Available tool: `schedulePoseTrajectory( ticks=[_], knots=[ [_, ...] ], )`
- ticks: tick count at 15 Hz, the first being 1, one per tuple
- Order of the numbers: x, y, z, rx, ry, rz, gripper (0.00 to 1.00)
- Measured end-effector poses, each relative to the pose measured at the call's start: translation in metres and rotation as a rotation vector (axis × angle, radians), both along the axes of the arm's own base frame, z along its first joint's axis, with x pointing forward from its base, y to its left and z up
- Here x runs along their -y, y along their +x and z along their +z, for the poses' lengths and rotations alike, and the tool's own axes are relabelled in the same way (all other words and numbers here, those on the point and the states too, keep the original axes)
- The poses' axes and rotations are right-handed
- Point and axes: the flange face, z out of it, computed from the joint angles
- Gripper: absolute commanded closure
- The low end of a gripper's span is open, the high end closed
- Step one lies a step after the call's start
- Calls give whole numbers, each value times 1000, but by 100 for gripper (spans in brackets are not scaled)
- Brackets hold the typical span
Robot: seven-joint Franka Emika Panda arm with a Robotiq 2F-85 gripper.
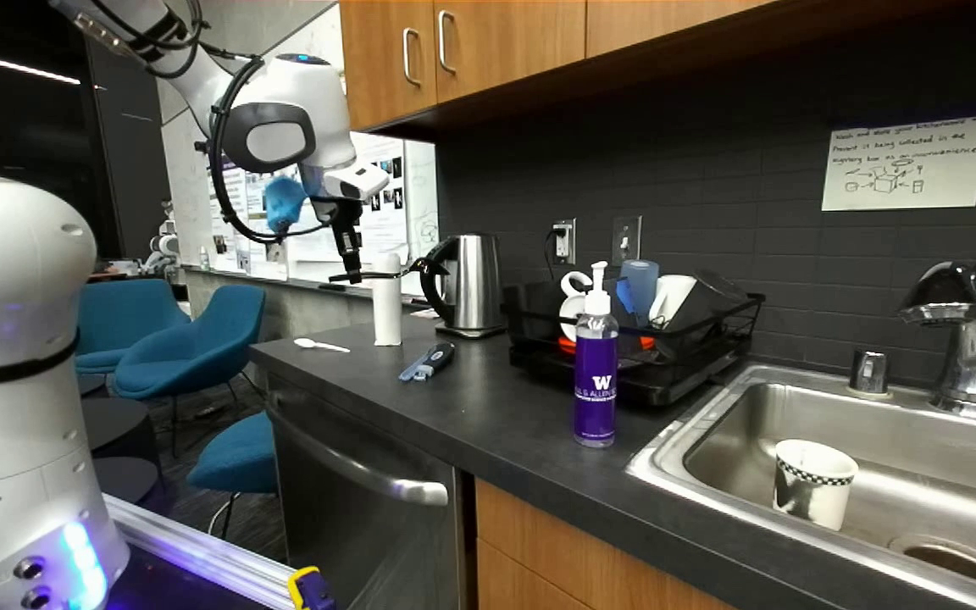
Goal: Pick up the black spoon and put it on the dish rack
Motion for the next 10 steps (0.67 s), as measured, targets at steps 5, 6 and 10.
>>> schedulePoseTrajectory(
  ticks=[5,6,10],
  knots=[
    [28,5,18,35,89,-93,94],
    [34,6,22,40,104,-106,94],
    [57,11,37,52,162,-152,94]
  ],
)
